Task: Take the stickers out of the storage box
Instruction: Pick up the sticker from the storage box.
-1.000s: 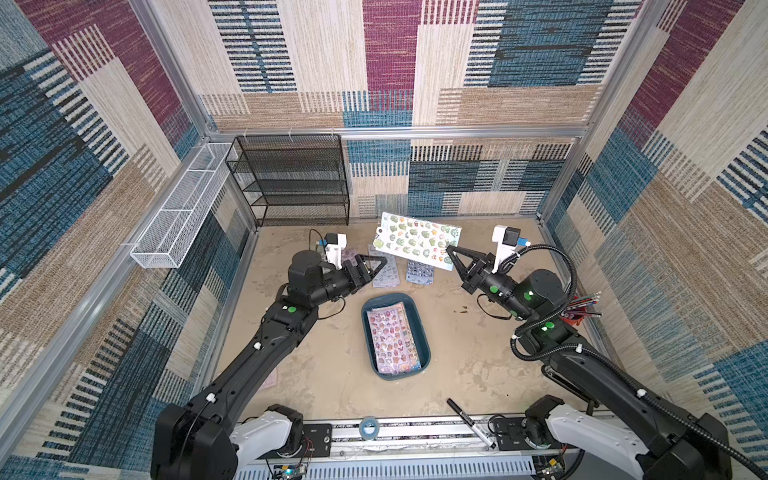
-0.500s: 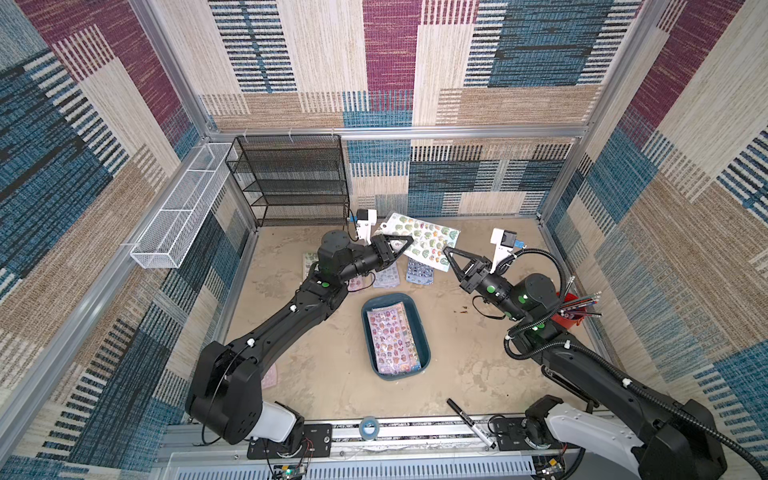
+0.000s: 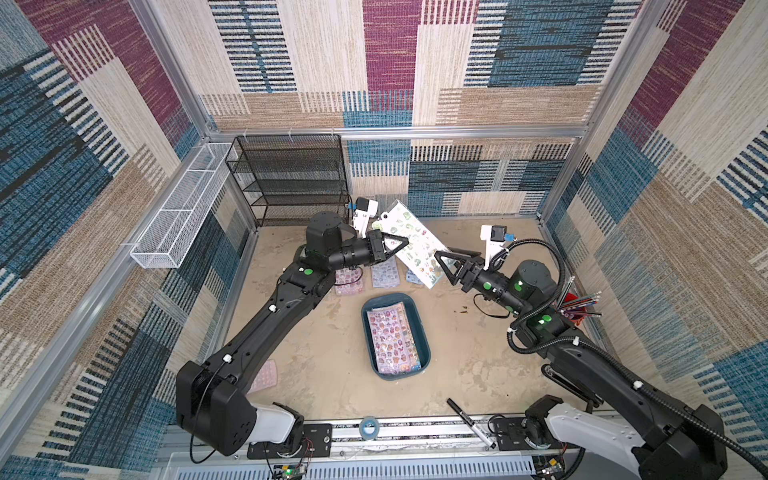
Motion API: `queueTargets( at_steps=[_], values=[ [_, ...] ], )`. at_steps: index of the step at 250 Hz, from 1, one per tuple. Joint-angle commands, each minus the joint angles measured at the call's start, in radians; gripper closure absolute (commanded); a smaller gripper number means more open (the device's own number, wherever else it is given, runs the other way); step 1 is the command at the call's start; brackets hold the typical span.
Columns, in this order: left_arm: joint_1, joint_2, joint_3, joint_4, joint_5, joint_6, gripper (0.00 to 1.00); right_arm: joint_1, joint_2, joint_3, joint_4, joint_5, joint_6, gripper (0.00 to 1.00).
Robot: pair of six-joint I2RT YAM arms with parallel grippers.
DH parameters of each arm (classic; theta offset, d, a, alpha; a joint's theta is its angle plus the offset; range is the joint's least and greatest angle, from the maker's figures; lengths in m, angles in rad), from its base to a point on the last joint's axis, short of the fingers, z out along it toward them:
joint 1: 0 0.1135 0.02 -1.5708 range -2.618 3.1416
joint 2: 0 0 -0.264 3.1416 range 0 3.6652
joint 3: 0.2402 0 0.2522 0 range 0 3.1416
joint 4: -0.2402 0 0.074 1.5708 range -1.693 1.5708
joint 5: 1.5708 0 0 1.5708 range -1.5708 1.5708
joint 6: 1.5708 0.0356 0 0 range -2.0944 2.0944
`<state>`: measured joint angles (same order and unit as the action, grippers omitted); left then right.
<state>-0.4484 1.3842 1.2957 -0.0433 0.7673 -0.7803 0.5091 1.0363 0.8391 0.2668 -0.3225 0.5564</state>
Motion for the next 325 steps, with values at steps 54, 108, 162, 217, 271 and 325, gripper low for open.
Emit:
queueTargets(
  at_steps=[54,108,162,217,271,325],
  values=[
    [0.002,-0.11,0.03,-0.581,0.056,0.475,1.0,-0.009,0.135,0.265,-0.402,-0.181,-0.315,0.3],
    [0.002,-0.116,0.048,-0.636,0.066,0.53,1.0,-0.009,0.186,0.27,-0.344,-0.499,-0.316,0.34],
    [0.003,-0.082,0.071,-0.621,0.109,0.529,1.0,-0.01,0.233,0.242,-0.354,-0.572,-0.29,0.41],
    [0.002,-0.066,0.068,-0.577,0.117,0.506,1.0,-0.009,0.21,0.143,-0.2,-0.641,-0.193,0.64],
    [0.003,-0.044,0.09,-0.564,0.102,0.489,1.0,-0.009,0.219,0.128,-0.156,-0.638,-0.131,1.0],
    [0.017,-0.1,0.093,-0.574,-0.078,0.475,0.34,-0.015,0.236,0.232,-0.367,-0.38,-0.245,1.0]
  ],
)
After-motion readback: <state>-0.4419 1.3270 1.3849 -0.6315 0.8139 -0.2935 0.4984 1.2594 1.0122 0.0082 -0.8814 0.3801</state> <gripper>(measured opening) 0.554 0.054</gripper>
